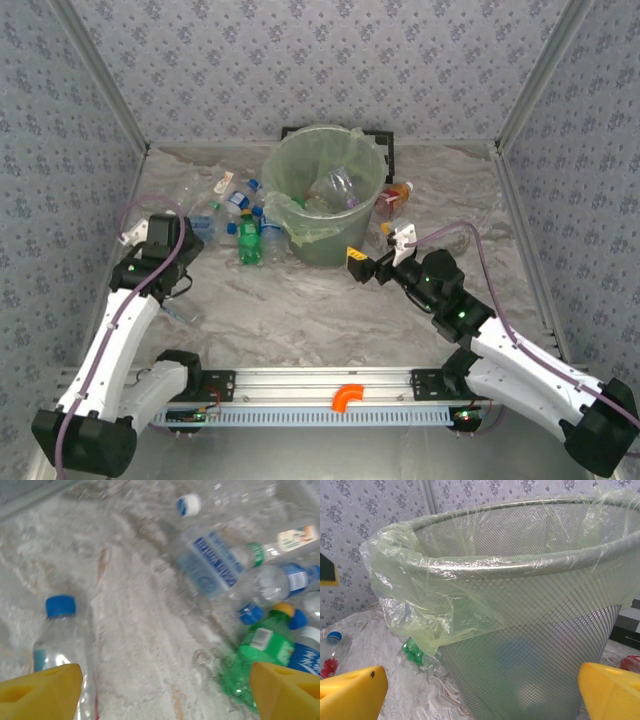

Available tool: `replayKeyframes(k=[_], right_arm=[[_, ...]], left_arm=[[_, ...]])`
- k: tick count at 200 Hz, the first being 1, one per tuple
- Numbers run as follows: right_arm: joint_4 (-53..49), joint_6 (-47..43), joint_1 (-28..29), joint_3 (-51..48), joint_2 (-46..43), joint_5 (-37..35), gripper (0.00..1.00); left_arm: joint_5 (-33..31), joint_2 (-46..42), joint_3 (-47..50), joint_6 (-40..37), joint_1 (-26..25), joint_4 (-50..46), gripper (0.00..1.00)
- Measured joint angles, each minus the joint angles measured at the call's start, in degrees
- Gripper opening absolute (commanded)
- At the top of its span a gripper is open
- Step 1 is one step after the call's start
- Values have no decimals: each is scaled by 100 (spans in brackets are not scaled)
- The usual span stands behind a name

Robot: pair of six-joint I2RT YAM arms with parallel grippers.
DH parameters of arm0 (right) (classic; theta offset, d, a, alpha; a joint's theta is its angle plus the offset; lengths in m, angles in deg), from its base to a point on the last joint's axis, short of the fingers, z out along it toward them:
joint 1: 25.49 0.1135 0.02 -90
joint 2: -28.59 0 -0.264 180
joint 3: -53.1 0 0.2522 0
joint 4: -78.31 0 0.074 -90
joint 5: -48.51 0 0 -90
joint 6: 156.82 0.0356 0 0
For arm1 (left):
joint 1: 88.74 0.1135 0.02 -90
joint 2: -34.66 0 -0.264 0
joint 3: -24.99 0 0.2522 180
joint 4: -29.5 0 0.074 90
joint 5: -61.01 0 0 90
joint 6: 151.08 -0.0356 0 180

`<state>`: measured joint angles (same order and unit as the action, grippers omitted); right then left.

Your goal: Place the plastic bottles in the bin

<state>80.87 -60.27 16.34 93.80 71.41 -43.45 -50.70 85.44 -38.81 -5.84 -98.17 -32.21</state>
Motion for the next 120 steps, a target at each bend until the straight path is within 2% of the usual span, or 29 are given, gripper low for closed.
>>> replayKeyframes(k=[43, 120], right_arm=[[-46, -22, 39, 59, -2, -44, 100], [-111, -24, 61, 63, -4, -87, 100]], left_arm=[[461, 144, 428, 188, 511, -393, 87], [1029, 841, 1058, 136, 1023, -586, 86]])
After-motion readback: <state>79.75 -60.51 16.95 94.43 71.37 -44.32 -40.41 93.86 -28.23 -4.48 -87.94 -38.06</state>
